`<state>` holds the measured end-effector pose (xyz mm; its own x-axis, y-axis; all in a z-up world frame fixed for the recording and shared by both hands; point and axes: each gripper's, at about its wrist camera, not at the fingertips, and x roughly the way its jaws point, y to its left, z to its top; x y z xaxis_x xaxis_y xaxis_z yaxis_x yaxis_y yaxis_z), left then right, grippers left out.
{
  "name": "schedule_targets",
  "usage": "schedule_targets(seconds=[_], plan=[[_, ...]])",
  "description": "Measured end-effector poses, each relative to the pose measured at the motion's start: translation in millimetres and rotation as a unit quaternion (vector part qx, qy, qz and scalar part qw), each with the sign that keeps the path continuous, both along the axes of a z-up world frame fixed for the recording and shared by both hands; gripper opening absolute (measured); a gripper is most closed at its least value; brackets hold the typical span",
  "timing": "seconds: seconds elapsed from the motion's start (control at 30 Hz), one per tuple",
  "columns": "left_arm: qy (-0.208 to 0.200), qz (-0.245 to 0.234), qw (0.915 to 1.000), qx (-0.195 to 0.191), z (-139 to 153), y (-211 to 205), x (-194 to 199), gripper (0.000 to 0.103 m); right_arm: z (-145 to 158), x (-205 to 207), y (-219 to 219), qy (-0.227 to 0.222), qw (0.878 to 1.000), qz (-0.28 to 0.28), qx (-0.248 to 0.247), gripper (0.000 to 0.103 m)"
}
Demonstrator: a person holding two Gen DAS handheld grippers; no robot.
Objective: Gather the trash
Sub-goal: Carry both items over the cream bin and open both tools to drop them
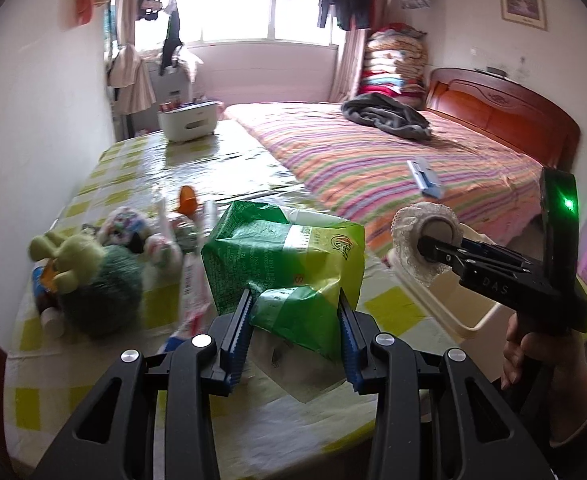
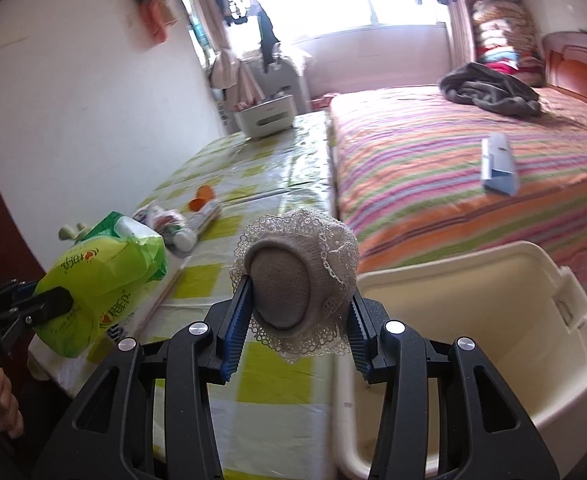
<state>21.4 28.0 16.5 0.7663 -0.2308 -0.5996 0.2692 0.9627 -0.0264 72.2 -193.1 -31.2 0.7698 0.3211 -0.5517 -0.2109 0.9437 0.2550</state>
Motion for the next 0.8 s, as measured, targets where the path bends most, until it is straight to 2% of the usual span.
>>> schedule_targets(seconds=[0.33,0.57,0.8], plan=[[0.0,-0.068,0.9977,0.005,-4,-51,7,0.038,-6,-5,-54,0.005,0.997,-0.081,0.0,0.043],[0.003,-0.108,0.9941,0.008,-8,-86,18,0.038,-10,-12,-96,0.009,0.987,-0.16,0.001,0.043],[0.01,-0.135,0.9908,0.01,-14,-115,31,0.038,-17,-14,-120,0.024,0.979,-0.201,0.009,0.045]])
